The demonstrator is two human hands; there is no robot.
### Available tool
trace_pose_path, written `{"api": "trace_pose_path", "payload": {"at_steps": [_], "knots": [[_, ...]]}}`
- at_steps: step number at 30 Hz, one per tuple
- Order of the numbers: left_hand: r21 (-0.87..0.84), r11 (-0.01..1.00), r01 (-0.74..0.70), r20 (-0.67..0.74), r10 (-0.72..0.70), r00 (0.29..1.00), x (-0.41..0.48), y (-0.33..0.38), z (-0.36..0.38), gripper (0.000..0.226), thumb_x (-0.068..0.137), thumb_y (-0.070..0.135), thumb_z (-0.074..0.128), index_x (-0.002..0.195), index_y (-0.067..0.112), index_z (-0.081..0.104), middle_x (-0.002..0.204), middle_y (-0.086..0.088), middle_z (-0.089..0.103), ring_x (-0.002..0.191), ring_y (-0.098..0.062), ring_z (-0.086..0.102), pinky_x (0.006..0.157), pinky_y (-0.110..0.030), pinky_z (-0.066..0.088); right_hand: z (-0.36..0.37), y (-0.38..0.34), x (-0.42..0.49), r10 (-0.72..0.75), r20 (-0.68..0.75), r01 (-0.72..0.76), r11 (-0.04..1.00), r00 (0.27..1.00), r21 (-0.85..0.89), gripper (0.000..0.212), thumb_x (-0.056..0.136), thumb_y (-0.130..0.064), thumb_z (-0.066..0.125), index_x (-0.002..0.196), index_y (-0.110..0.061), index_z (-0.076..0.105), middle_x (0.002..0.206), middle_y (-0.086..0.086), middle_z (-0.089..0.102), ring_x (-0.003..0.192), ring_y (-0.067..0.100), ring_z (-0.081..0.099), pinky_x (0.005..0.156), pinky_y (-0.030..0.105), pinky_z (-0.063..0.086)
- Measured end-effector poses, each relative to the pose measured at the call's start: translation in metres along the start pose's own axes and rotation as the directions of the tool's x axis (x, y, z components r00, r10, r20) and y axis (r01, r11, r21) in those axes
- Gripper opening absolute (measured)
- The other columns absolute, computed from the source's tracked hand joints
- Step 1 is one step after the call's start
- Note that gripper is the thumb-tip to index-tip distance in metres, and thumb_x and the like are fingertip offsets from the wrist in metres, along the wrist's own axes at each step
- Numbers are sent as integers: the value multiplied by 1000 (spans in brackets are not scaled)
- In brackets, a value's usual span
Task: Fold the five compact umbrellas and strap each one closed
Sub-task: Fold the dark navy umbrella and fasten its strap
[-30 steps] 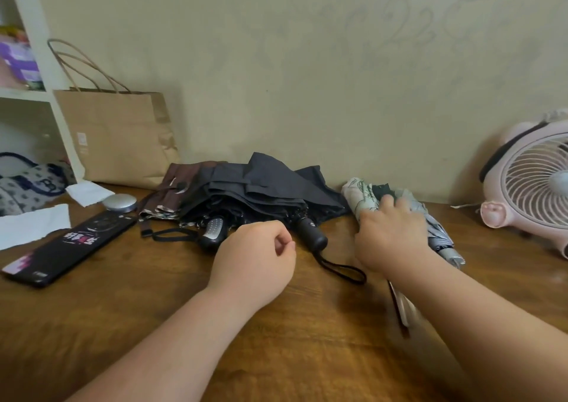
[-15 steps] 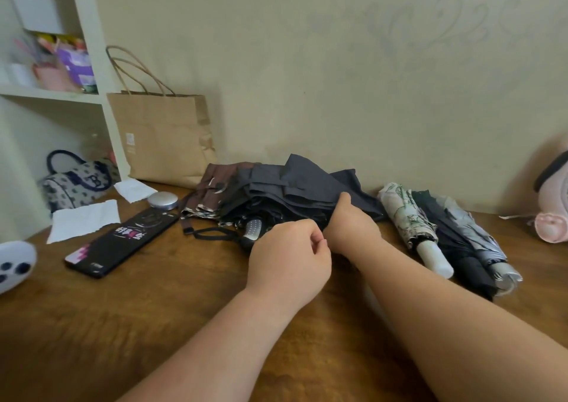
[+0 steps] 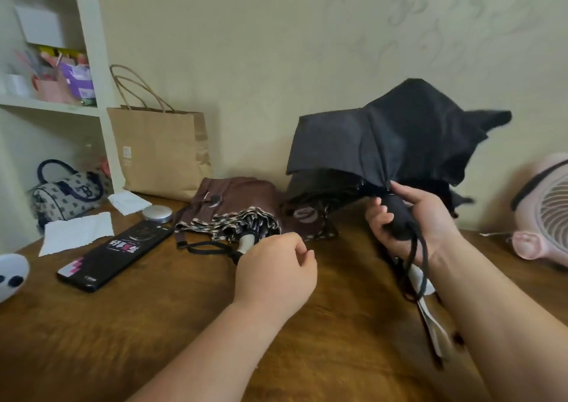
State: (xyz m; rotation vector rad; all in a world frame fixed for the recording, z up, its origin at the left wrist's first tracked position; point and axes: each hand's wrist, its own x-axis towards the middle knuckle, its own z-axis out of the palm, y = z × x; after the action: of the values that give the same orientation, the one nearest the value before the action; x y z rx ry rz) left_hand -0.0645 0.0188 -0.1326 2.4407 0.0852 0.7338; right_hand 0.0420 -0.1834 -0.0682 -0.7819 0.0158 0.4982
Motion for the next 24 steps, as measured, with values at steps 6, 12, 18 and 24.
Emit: {"api": "trace_pose_path", "payload": {"at_steps": [6, 12, 18, 24], "knots": [[-79, 996, 36, -19, -38, 999, -2, 1, -4, 29, 91, 37, 66, 65, 32, 56, 63, 15, 60, 68, -8, 60, 57, -27, 46, -24, 9, -47, 73, -134, -115, 932, 988, -343, 17, 95, -21, 59, 94, -4, 61, 73, 11, 55, 51, 16, 52, 38, 20, 44], [-201, 971, 128, -26, -136, 990, -2, -1, -12, 12, 90, 22, 66, 83, 32, 67, 71, 15, 65, 67, -5, 61, 57, -26, 49, -37, 4, -82, -454, -109, 156, 506, 884, -848, 20, 98, -11, 65, 93, 8, 61, 70, 21, 61, 53, 26, 56, 47, 31, 45], [-401, 909, 115, -102, -169, 980, -1, -1, -13, 19, 92, 24, 66, 75, 32, 69, 72, 18, 68, 68, -3, 64, 62, -32, 55, -26, -46, -101, -701, 88, 341, 229, 708, -912, 18, 91, -12, 72, 81, 1, 65, 58, 11, 65, 49, 22, 61, 48, 28, 48], [-594, 801, 82, -103, -176, 979, -1, -1, -9, 12, 98, 35, 60, 92, 35, 70, 86, 18, 70, 78, -10, 69, 73, -46, 61, -5, -86, -118, -602, 341, 337, -125, 722, -933, 14, 91, -12, 73, 80, -14, 66, 57, -8, 68, 48, 2, 59, 47, 16, 48]]}}
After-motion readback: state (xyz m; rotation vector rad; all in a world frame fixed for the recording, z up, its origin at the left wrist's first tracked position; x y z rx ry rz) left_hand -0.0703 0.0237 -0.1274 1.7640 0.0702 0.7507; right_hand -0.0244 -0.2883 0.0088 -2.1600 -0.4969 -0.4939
